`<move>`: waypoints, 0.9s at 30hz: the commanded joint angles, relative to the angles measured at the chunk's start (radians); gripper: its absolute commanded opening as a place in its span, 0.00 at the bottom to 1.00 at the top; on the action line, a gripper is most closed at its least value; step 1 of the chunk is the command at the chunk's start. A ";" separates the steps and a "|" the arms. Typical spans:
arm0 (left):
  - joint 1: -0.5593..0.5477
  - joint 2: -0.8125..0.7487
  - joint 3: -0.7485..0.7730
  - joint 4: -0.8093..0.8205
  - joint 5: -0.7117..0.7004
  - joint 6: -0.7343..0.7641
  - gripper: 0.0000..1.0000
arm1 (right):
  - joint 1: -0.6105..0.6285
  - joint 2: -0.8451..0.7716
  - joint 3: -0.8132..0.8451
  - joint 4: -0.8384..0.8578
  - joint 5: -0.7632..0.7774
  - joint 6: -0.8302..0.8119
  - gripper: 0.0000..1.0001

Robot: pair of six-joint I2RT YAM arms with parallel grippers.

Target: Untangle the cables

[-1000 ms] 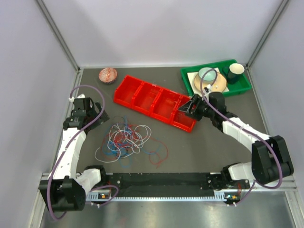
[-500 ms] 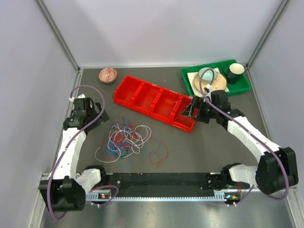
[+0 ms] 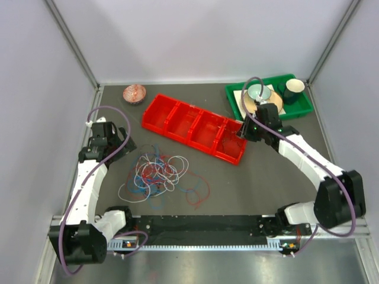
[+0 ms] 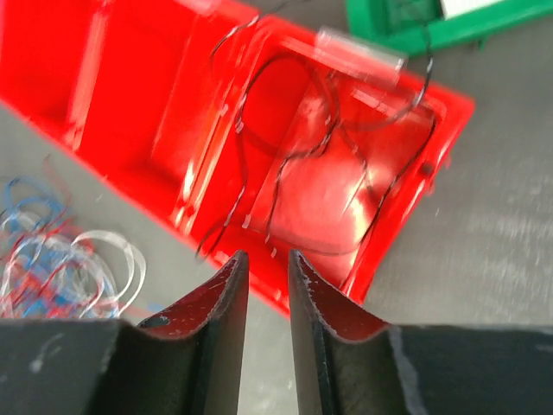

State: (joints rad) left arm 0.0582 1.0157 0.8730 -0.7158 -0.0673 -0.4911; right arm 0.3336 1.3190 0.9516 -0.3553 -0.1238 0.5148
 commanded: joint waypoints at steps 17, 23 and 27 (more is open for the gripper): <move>-0.001 -0.013 0.009 0.049 0.018 0.006 0.99 | 0.019 0.260 0.098 0.138 -0.002 -0.016 0.05; -0.001 -0.002 0.015 0.052 0.004 0.011 0.99 | 0.025 0.077 0.032 0.044 0.023 -0.042 0.09; -0.003 0.007 0.018 0.056 0.006 0.011 0.99 | 0.030 0.028 0.027 0.007 0.024 -0.067 0.22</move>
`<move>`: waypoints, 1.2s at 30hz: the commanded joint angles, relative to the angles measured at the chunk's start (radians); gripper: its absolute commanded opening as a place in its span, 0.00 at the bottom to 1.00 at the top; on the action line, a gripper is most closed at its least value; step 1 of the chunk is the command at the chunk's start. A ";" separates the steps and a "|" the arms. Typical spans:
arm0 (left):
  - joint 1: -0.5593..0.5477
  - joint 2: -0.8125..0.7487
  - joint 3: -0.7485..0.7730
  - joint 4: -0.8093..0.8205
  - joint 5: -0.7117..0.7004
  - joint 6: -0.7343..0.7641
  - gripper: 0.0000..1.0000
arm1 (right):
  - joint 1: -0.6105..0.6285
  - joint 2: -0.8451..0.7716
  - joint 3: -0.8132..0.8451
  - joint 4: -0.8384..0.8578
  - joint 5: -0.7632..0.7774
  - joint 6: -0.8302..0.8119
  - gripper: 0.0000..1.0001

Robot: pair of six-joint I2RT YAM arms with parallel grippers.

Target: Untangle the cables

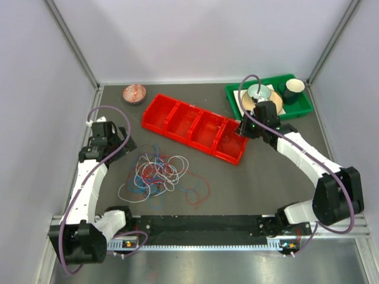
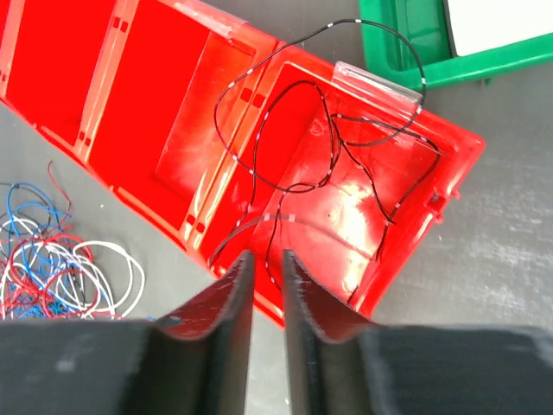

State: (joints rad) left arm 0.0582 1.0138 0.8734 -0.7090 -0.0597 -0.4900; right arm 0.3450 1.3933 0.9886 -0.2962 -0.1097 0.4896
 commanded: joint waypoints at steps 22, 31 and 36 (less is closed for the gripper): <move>-0.001 -0.015 0.049 0.003 -0.029 0.033 0.99 | 0.150 0.377 0.413 -0.175 0.265 -0.149 0.59; -0.001 -0.007 0.041 0.016 -0.023 0.033 0.99 | 0.150 0.371 0.390 -0.175 0.301 -0.146 0.28; -0.001 -0.011 0.039 0.016 -0.028 0.036 0.99 | 0.149 0.365 0.360 -0.172 0.314 -0.138 0.02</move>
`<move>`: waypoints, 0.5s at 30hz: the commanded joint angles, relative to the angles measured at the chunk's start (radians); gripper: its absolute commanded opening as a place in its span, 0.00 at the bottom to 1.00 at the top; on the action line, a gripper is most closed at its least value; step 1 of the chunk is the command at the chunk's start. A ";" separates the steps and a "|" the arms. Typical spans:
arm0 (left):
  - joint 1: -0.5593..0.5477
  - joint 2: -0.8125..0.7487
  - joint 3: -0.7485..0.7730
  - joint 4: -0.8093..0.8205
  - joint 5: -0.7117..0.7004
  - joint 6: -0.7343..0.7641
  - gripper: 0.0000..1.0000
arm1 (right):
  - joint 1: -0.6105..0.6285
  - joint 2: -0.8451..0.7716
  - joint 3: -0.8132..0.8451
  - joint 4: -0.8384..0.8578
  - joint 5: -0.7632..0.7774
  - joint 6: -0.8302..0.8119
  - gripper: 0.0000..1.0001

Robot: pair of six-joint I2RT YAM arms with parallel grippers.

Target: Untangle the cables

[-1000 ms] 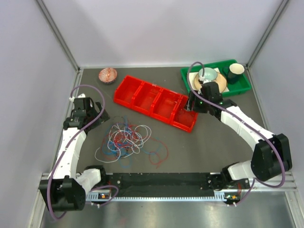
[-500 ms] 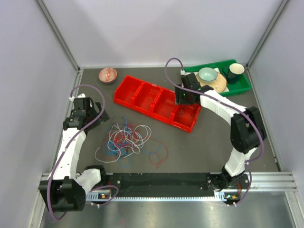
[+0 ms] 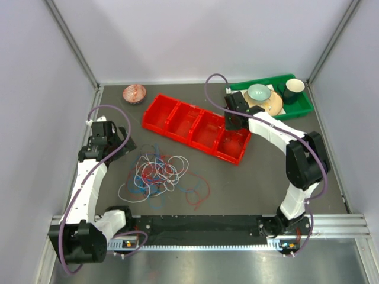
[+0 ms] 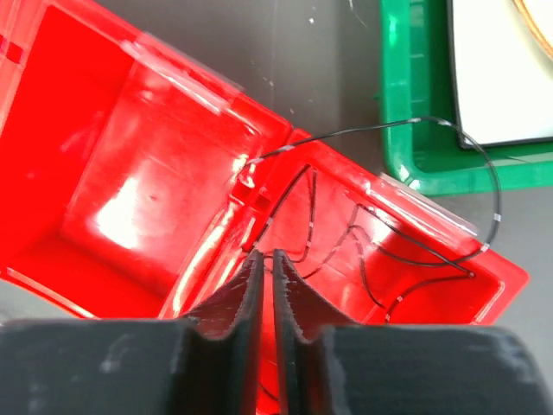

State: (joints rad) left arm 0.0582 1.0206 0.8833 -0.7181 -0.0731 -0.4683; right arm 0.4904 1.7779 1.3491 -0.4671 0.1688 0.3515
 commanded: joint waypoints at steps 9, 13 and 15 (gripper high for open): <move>-0.001 -0.030 0.028 0.023 -0.016 0.020 0.99 | 0.004 -0.020 -0.037 0.018 0.031 0.015 0.00; -0.001 -0.033 0.025 0.019 -0.021 0.025 0.99 | -0.004 0.006 -0.074 0.054 0.020 0.023 0.00; -0.001 -0.036 0.023 0.017 -0.021 0.026 0.99 | -0.007 0.021 -0.088 0.068 0.008 0.021 0.00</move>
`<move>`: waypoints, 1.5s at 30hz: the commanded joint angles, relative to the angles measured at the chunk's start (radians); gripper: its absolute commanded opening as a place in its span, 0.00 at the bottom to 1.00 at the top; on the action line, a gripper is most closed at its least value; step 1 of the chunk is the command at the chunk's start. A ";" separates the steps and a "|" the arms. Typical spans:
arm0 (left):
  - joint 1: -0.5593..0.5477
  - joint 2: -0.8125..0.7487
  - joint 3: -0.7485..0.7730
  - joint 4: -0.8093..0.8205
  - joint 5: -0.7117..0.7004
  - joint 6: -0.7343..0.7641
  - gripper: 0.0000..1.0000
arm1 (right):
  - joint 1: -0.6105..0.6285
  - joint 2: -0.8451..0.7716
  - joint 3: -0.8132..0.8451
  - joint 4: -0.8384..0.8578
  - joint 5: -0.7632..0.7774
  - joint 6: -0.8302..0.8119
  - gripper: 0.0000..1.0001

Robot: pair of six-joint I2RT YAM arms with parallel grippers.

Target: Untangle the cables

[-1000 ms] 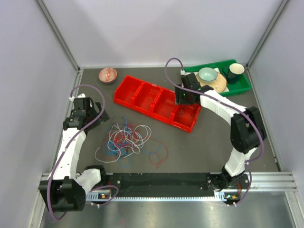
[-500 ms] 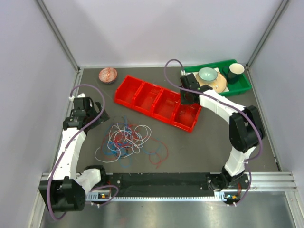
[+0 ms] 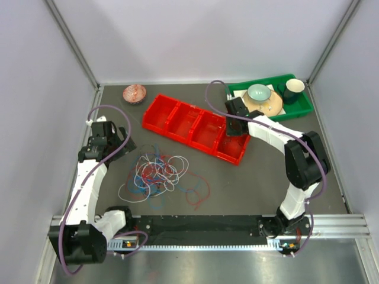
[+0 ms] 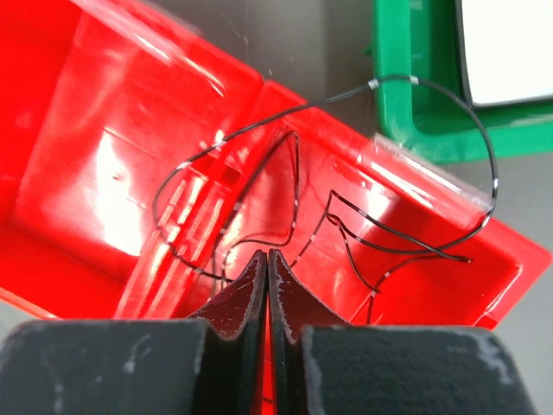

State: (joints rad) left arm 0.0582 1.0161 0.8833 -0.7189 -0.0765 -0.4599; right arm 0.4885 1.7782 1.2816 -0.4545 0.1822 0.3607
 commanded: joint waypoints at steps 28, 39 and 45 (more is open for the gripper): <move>-0.001 -0.028 0.016 0.035 -0.014 0.017 0.99 | -0.011 -0.235 -0.013 -0.036 0.010 -0.039 0.67; -0.001 -0.034 0.016 0.027 -0.016 0.020 0.99 | 0.007 -0.419 -0.171 -0.016 -0.128 -0.106 0.69; -0.003 -0.028 0.023 0.030 -0.005 0.015 0.99 | 0.022 -0.435 -0.234 -0.039 -0.116 -0.169 0.71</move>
State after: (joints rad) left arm 0.0582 1.0035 0.8833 -0.7181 -0.0898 -0.4492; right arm 0.4976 1.3418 1.0809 -0.5014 0.0807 0.2596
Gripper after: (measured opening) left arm 0.990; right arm 0.734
